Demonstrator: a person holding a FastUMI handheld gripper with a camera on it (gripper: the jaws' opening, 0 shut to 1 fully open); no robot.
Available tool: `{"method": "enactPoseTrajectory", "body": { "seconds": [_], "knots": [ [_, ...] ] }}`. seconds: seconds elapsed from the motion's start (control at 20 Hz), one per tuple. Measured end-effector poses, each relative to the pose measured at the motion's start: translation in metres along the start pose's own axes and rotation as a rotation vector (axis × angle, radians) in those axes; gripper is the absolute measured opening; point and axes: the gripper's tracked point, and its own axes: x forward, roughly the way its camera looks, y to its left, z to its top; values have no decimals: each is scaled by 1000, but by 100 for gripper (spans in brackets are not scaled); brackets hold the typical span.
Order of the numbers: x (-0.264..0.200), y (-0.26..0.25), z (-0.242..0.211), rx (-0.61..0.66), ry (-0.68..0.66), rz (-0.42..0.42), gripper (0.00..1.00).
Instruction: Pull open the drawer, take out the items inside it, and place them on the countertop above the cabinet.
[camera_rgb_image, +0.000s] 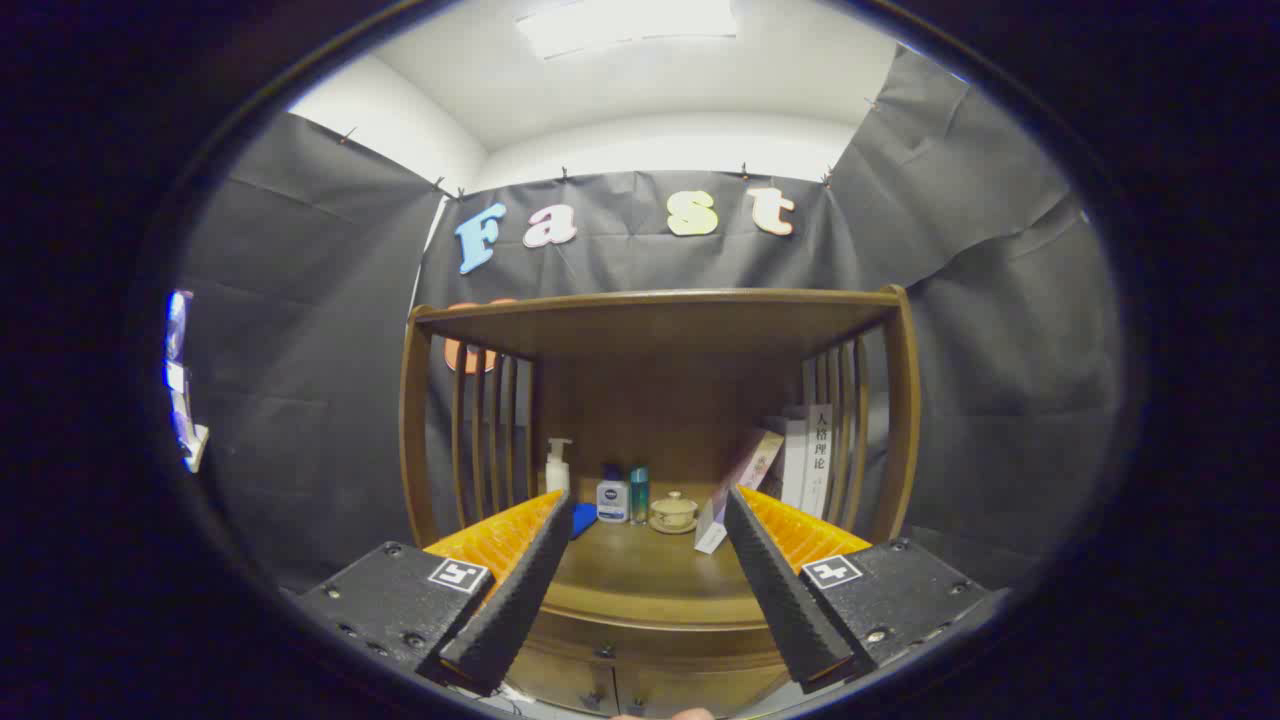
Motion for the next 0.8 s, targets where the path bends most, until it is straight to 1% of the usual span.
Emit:
{"method": "enactPoseTrajectory", "body": {
  "seconds": [0.15,0.3,0.4,0.65,0.8],
  "knots": [
    [-24,11,6,14,20,-7,99],
    [-50,21,31,31,-25,-6,99],
    [-57,28,38,26,-49,-3,99],
    [-61,34,28,48,-34,-6,99],
    [-52,35,17,63,-28,-17,99]
  ]
}}
